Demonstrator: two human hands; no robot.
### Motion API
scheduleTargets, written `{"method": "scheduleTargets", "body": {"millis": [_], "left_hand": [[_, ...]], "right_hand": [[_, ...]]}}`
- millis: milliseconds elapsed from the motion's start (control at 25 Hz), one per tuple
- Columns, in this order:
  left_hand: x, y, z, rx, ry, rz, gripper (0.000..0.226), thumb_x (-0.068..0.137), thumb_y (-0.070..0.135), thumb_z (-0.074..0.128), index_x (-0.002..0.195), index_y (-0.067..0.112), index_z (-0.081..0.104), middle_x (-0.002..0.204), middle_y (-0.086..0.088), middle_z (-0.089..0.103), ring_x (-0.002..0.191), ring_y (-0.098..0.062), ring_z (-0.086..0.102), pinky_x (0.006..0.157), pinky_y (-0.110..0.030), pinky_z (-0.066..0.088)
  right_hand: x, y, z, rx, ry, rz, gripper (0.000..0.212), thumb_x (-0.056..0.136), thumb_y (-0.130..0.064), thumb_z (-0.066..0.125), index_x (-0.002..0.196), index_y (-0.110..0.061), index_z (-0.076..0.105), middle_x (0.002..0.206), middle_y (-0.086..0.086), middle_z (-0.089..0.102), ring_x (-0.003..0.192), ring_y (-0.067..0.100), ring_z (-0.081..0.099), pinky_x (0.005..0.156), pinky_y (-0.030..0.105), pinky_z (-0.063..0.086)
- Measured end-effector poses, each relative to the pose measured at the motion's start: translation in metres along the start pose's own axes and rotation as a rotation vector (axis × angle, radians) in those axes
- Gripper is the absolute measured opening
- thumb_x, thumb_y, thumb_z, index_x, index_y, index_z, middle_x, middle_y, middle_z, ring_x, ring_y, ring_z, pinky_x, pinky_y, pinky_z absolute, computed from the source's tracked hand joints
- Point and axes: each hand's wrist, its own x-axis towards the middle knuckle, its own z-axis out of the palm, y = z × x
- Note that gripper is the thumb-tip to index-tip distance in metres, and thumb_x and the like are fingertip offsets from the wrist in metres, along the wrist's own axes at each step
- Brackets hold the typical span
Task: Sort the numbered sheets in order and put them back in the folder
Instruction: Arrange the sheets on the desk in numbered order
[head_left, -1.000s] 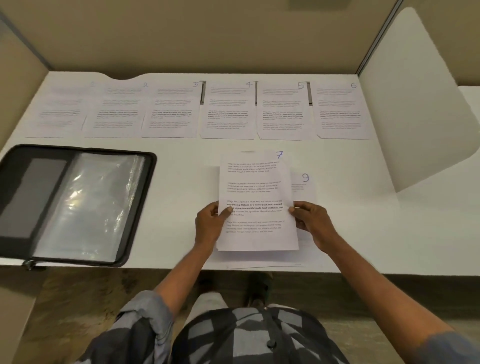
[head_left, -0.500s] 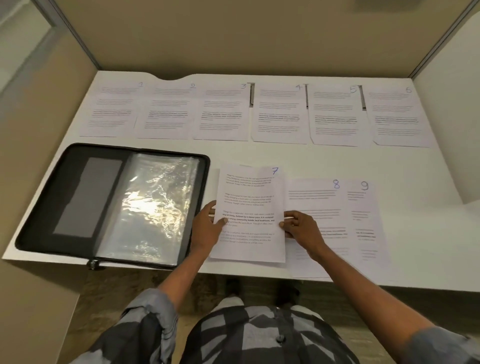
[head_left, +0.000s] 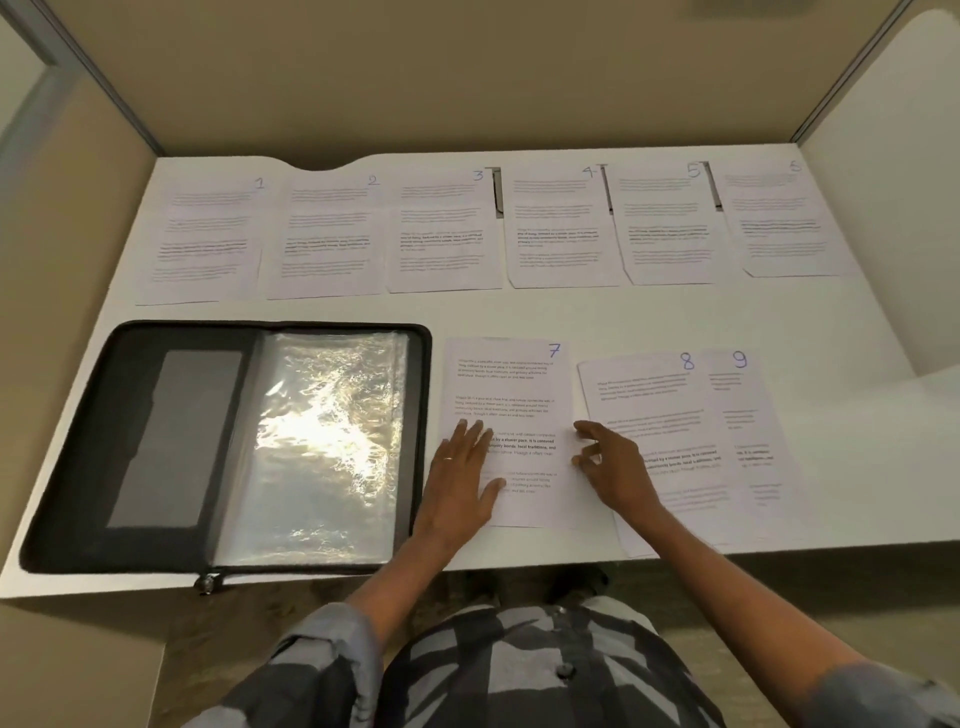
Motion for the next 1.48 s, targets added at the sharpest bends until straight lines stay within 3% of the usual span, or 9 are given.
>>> {"method": "scheduleTargets", "body": {"millis": [200,360,600,800,960,1040,1200,1360,1480], "left_hand": [[-0.013,-0.008,0.020,0.124,-0.126,0.014,0.077,0.105,0.057,0.034,0.163,0.023,-0.004,0.168,0.003,-0.020,0.153,-0.013,-0.026,0.124,-0.037,-0.018],[-0.022,-0.016,0.023,0.147,-0.093,0.009,0.078,0.106,0.059,0.032,0.163,0.023,-0.007,0.168,0.005,-0.019,0.152,-0.008,-0.026,0.124,-0.033,-0.019],[-0.017,-0.015,0.029,0.116,-0.085,0.016,0.083,0.101,0.067,0.023,0.163,0.020,-0.005,0.170,0.002,-0.014,0.156,-0.011,-0.018,0.128,-0.039,-0.007],[-0.005,0.007,0.035,0.150,-0.059,0.011,0.084,0.101,0.067,0.028,0.164,0.020,-0.003,0.170,0.003,-0.015,0.156,-0.013,-0.017,0.128,-0.043,-0.009],[0.006,0.043,0.045,0.126,-0.039,-0.004,0.080,0.104,0.062,0.037,0.164,0.024,0.000,0.170,0.006,-0.016,0.156,-0.011,-0.018,0.126,-0.046,-0.012],[0.014,0.078,0.053,0.099,-0.036,0.039,0.076,0.105,0.059,0.040,0.164,0.027,0.004,0.170,0.009,-0.015,0.154,-0.007,-0.020,0.124,-0.038,-0.017],[0.040,0.167,0.084,0.020,-0.110,0.193,0.075,0.105,0.058,0.040,0.164,0.026,0.005,0.166,0.014,-0.018,0.148,0.002,-0.029,0.118,-0.024,-0.019],[0.063,0.209,0.122,0.159,-0.217,0.158,0.094,0.099,0.070,0.039,0.163,0.021,-0.009,0.167,0.004,-0.027,0.149,-0.012,-0.033,0.118,-0.030,-0.021],[0.069,0.207,0.134,0.272,-0.278,0.114,0.104,0.094,0.076,0.040,0.161,0.020,-0.016,0.166,0.000,-0.031,0.152,-0.020,-0.031,0.122,-0.036,-0.018]], "right_hand": [[-0.010,0.017,-0.009,-0.285,0.103,-0.108,0.043,0.097,-0.014,0.065,0.140,-0.018,0.058,0.150,0.005,0.052,0.137,0.027,0.048,0.112,0.044,0.041],[-0.020,0.051,-0.037,-0.313,0.170,-0.034,0.047,0.097,-0.013,0.065,0.143,-0.019,0.055,0.158,0.006,0.042,0.143,0.031,0.041,0.114,0.055,0.040],[-0.037,0.107,-0.066,-0.351,0.067,0.044,0.058,0.095,-0.031,0.069,0.149,-0.024,0.046,0.162,0.004,0.036,0.144,0.033,0.040,0.113,0.055,0.039],[-0.038,0.111,-0.066,-0.415,0.039,0.028,0.060,0.096,-0.041,0.065,0.151,-0.027,0.044,0.163,0.003,0.034,0.143,0.031,0.041,0.111,0.057,0.040],[-0.026,0.119,-0.086,-0.335,0.130,-0.011,0.047,0.101,-0.026,0.060,0.147,-0.023,0.049,0.161,0.003,0.038,0.142,0.032,0.042,0.109,0.060,0.043],[-0.020,0.139,-0.105,-0.303,0.183,-0.004,0.043,0.103,-0.016,0.054,0.146,-0.017,0.050,0.159,0.008,0.040,0.142,0.036,0.042,0.109,0.062,0.044],[-0.010,0.179,-0.140,-0.277,0.114,0.007,0.050,0.103,-0.006,0.050,0.152,-0.015,0.042,0.162,0.012,0.034,0.147,0.035,0.036,0.117,0.057,0.037],[-0.011,0.205,-0.155,-0.329,-0.045,-0.116,0.068,0.104,-0.008,0.051,0.162,-0.022,0.018,0.170,0.002,0.014,0.155,0.020,0.018,0.122,0.037,0.019],[-0.008,0.225,-0.168,-0.347,-0.084,-0.181,0.069,0.106,-0.011,0.046,0.164,-0.022,0.010,0.170,-0.006,0.002,0.155,0.010,0.004,0.123,0.033,0.012]]}}
